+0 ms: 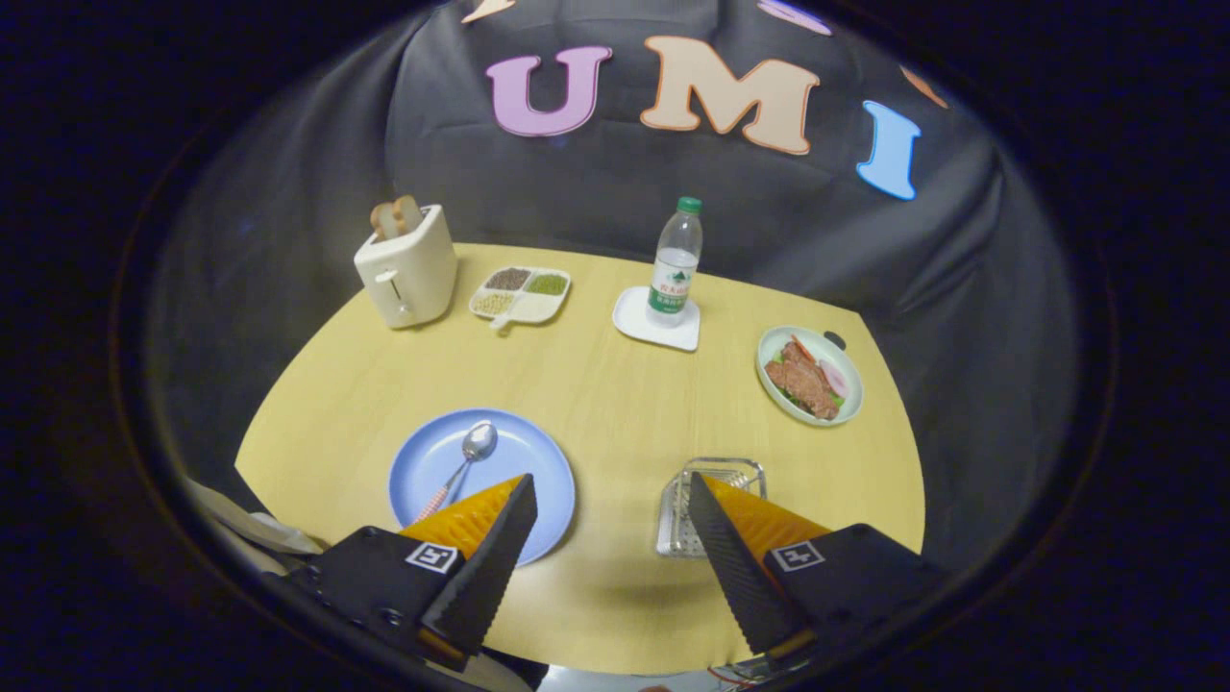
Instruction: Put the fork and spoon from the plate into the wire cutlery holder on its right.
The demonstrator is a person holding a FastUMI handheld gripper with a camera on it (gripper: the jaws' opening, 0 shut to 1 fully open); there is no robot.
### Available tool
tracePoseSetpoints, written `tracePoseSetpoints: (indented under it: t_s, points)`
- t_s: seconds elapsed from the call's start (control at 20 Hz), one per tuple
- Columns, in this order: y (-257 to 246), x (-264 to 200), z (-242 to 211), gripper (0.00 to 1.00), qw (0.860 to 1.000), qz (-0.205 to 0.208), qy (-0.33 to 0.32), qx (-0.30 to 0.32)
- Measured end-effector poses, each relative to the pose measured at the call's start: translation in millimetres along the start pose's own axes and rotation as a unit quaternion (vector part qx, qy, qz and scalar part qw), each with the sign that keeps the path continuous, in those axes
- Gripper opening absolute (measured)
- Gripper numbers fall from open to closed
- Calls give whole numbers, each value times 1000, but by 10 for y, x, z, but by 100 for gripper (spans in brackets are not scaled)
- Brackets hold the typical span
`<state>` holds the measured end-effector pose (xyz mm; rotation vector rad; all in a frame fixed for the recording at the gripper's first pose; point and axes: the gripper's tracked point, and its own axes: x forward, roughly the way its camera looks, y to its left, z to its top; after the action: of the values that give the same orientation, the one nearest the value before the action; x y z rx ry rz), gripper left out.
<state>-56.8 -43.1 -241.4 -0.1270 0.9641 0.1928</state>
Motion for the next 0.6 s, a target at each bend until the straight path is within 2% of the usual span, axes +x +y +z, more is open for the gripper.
tracePoseSetpoints:
  t_s: [0.25, 0.6]
  points:
    - [382, 69, -17, 100, 999, -14, -43, 17]
    - [946, 323, -208, 100, 997, -4, -66, 48]
